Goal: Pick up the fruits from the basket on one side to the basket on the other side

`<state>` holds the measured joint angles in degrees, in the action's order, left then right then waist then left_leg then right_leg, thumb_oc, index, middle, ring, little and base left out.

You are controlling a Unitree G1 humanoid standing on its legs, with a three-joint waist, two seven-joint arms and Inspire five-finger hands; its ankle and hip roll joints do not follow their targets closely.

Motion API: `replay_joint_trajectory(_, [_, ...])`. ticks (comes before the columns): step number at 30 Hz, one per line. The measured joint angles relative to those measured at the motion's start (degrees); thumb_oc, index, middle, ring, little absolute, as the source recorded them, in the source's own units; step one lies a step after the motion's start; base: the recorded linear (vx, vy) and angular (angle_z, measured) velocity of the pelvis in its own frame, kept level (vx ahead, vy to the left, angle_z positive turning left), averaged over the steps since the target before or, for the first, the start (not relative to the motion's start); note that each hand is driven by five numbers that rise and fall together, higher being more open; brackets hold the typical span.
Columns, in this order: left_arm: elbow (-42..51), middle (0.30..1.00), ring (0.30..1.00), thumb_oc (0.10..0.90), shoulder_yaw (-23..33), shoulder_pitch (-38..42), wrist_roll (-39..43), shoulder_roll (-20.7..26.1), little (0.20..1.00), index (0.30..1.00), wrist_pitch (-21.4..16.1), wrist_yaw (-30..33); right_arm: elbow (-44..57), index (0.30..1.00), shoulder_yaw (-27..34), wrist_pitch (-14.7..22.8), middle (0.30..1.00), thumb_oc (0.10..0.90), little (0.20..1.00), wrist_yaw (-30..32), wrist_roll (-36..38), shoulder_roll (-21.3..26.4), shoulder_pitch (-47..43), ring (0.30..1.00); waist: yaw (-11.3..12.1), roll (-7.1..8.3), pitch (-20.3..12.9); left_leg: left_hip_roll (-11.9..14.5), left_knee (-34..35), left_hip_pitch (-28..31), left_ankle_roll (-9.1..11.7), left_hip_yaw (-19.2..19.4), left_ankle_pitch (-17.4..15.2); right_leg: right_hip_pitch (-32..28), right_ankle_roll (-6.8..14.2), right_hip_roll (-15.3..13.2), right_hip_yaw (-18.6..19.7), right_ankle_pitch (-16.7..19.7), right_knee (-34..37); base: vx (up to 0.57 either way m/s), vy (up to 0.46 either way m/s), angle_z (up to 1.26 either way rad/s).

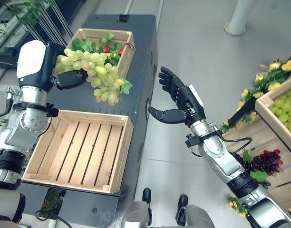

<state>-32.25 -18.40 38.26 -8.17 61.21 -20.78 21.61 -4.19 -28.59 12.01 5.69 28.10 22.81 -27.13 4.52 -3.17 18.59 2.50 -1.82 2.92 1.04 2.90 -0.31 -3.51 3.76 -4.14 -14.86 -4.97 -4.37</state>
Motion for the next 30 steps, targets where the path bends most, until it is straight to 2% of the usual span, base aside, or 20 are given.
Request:
replay_joint_trajectory(4, [0.9,0.3,0.3,0.4,-4.3,6.1,0.1,-2.3,0.3,0.3,0.0,-1.4,-0.2,0.9,-1.4,-3.8,0.9,0.8,0.9,-1.4,2.1,-1.5,-3.6,0.9,0.2,0.14,-2.8,-0.7,2.4,0.8,-0.6,-0.8,0.8,-2.8,0.8,0.1,0.0,2.7,6.1,-0.02,-0.082,0.12])
replay_joint_trajectory(7, [1.2,0.3,0.3,0.4,-5.7,9.5,2.7,-4.7,0.3,0.3,0.3,-2.3,-0.3,0.9,-1.5,-6.5,0.9,0.8,0.9,-1.6,2.2,-1.4,-8.7,0.9,0.1,0.22,-3.1,-1.1,4.9,2.4,-0.8,-0.9,2.0,-4.9,1.1,0.0,0.1,4.4,9.5,-0.02,-0.074,0.03])
replay_joint_trajectory(11, [0.5,0.3,0.3,0.4,-6.6,13.0,4.7,-6.7,0.3,0.3,1.3,-2.8,-0.3,0.9,-0.8,-10.4,0.9,0.8,0.9,-1.5,5.4,-0.6,-15.6,0.9,-0.4,0.39,-3.2,-1.6,6.1,2.8,-1.1,-1.0,2.7,-4.8,1.3,0.0,0.1,4.5,9.5,-0.04,-0.058,0.01])
replay_joint_trajectory(15, [-0.5,0.3,0.3,0.4,-8.9,16.4,5.8,-7.1,0.3,0.3,2.4,-2.8,-2.3,0.9,0.2,-14.0,0.9,0.8,0.9,-1.6,15.6,-1.3,-18.0,0.9,-0.5,1.11,-3.8,-1.5,6.2,2.7,-1.0,-1.0,2.8,-4.6,1.3,0.1,0.2,4.5,9.5,-0.01,-0.048,-0.02])
replay_joint_trajectory(17, [-0.5,0.3,0.3,0.4,-11.9,18.6,5.8,-7.1,0.3,0.3,3.1,-3.1,-3.5,0.9,1.1,-15.9,0.9,0.8,0.9,-1.6,20.3,-1.1,-18.2,0.9,-0.4,1.54,-4.1,-1.5,6.2,2.7,-1.0,-1.0,2.8,-4.6,1.3,0.0,0.2,4.5,9.5,0.0,-0.049,0.01])
replay_joint_trajectory(20, [-1.0,0.3,0.3,0.4,-15.0,20.9,5.8,-7.1,0.3,0.3,3.2,-3.9,-5.2,0.9,1.2,-17.1,0.9,0.8,0.9,-1.6,24.0,-0.5,-18.8,0.9,-0.4,1.97,-4.3,-1.6,6.3,2.7,-1.1,-1.0,2.8,-4.5,1.4,0.0,0.3,4.6,9.5,0.0,-0.045,-0.01])
replay_joint_trajectory(27, [-1.4,0.3,0.3,0.4,-15.1,21.4,5.8,-7.8,0.3,0.3,3.0,-5.9,-7.6,0.9,1.2,-20.3,0.9,0.8,0.9,-3.0,28.8,1.8,-22.2,0.9,-0.9,2.18,-4.5,-1.5,6.4,2.8,-1.1,-0.7,2.8,-4.4,1.4,0.0,0.6,4.6,9.5,0.0,-0.019,-0.01])
replay_joint_trajectory(30, [-2.8,0.3,0.3,0.4,-17.3,23.6,6.2,-8.7,0.3,0.3,3.0,-6.8,-10.6,0.9,1.2,-21.6,0.9,0.8,0.9,-4.0,30.9,2.5,-24.3,0.9,-1.0,2.3,-4.5,-1.6,6.4,2.9,-1.1,-0.7,2.8,-4.5,1.4,0.0,0.6,4.6,9.5,0.0,0.0,0.0])
